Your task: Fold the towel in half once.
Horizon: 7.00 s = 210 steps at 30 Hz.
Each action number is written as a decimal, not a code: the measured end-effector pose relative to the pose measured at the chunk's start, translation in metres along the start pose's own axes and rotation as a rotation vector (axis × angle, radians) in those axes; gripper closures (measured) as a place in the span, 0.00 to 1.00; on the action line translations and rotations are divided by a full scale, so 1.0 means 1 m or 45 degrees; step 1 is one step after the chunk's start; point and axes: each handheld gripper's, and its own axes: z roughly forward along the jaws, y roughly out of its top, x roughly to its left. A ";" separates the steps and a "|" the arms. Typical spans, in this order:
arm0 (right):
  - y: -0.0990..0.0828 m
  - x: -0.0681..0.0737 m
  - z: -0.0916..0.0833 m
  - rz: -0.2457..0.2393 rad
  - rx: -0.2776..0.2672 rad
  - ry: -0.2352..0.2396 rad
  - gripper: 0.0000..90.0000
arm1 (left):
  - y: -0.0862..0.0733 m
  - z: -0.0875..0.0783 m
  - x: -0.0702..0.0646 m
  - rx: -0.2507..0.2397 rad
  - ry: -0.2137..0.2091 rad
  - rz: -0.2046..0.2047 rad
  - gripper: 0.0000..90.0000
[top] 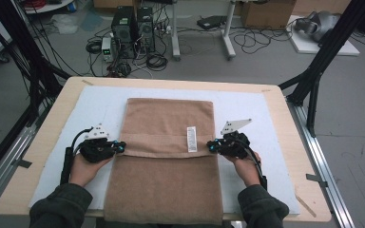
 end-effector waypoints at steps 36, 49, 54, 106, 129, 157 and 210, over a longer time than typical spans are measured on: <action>-0.020 0.066 -0.061 -0.071 -0.100 0.119 0.60 | -0.031 -0.070 -0.058 -0.078 -0.010 0.039 0.56; -0.006 -0.036 0.015 0.184 0.030 -0.172 0.43 | -0.019 0.018 0.019 0.077 0.131 -0.185 0.48; -0.010 -0.038 0.030 0.192 0.093 -0.157 0.54 | -0.017 0.019 0.013 0.083 0.145 -0.166 0.63; -0.025 0.027 0.018 -0.088 0.086 0.077 0.75 | -0.028 0.003 -0.020 0.096 -0.002 0.018 0.76; -0.010 0.057 -0.034 -0.148 -0.043 0.138 0.94 | -0.026 -0.048 -0.047 -0.034 -0.093 0.045 0.96; -0.045 0.088 0.005 -0.205 0.083 0.290 0.63 | -0.063 -0.039 -0.063 0.090 -0.098 0.097 0.69; 0.030 -0.042 0.003 0.027 -0.034 -0.111 0.51 | 0.030 0.011 0.030 -0.114 0.060 -0.102 0.63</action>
